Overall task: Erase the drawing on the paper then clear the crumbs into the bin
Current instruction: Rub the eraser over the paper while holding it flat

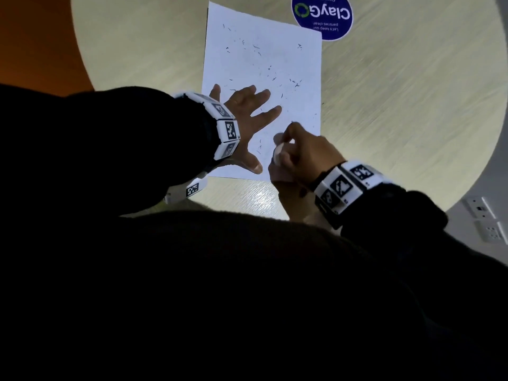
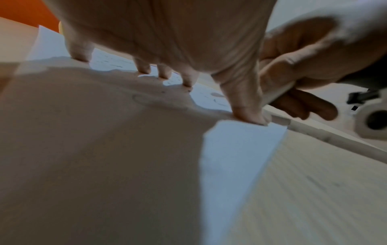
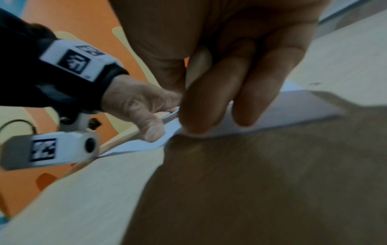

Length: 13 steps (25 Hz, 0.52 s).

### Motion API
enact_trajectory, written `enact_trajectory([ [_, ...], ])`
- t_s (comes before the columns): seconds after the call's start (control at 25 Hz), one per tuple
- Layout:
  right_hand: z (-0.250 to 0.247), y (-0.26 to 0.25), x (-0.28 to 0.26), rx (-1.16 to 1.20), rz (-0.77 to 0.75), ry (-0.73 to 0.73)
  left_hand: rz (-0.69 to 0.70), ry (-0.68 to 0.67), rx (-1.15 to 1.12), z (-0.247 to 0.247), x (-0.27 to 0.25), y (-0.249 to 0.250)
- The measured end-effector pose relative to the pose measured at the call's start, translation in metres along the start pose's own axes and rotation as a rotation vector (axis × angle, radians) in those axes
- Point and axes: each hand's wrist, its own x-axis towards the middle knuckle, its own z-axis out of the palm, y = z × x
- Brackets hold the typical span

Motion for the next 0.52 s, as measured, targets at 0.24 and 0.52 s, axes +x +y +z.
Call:
enact_trajectory([
  [0.24,0.009,-0.019,0.003,-0.027,-0.016,0.026,0.025,0.074,-0.001,0.008,0.002,-0.004],
  [0.52,0.013,-0.015,0.024,-0.155,0.007,0.123,0.019,0.075,-0.029,0.009,0.004,-0.003],
])
